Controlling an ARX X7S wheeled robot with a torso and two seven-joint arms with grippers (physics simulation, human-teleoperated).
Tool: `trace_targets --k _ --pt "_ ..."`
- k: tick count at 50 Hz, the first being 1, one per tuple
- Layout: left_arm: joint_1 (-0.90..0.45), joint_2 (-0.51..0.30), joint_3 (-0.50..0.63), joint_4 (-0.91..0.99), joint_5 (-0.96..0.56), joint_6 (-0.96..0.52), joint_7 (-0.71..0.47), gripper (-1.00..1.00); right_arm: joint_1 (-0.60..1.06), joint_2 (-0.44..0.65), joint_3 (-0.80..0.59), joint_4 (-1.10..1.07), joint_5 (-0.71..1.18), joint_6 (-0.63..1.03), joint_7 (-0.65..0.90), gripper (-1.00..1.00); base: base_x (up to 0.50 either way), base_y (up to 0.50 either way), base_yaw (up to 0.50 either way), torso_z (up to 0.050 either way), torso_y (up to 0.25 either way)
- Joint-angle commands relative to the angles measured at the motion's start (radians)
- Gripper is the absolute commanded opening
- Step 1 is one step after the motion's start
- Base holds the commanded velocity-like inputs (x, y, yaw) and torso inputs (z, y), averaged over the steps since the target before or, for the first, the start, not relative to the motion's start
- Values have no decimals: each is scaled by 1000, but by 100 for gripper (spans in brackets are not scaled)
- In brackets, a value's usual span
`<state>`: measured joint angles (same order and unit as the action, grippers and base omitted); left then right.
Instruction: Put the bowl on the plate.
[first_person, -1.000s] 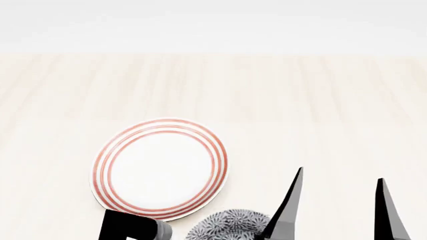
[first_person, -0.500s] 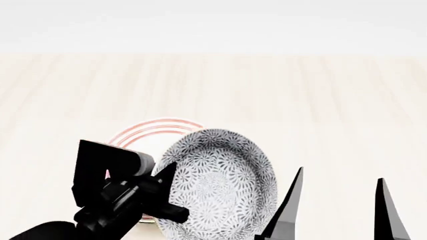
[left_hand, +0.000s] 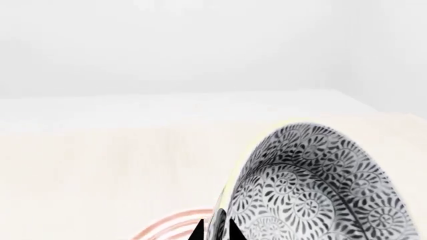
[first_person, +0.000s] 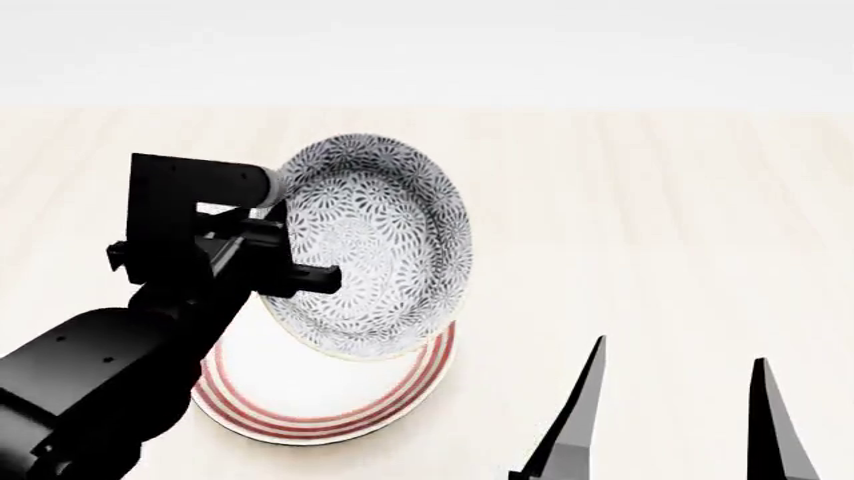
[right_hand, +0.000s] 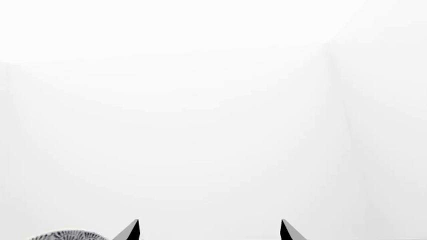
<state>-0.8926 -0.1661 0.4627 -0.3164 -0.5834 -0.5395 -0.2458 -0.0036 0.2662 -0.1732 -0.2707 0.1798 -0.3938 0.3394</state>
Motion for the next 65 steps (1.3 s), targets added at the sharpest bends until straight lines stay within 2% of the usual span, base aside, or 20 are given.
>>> trace_targets --k 1,8,21,27,42,54,65 --pt "-134 88 -37 -264 67 83 -7 -100 -2 -11 13 -1 -14 0 -18 100 0 0 0 0 0" --pt "-186 129 -81 -424 20 97 6 -100 -2 -8 12 -1 -10 -2 -16 100 0 0 0 0 1" --pt "-235 157 -90 -556 -42 107 -4 -100 -4 -3 7 4 -9 -6 -12 100 0 0 0 0 0" --pt "-282 163 -31 -652 -102 145 -11 -100 -1 -2 5 12 -7 -9 -11 100 0 0 0 0 2" --pt "-307 162 70 -740 -241 173 -29 -100 2 1 -1 25 -9 -14 -6 100 0 0 0 0 0" --pt "-311 162 148 -777 -280 185 -45 -100 3 4 -5 30 -9 -15 -2 100 0 0 0 0 1" --pt "-330 164 268 -839 -390 234 -42 -100 3 7 -10 32 -8 -13 2 100 0 0 0 0 0"
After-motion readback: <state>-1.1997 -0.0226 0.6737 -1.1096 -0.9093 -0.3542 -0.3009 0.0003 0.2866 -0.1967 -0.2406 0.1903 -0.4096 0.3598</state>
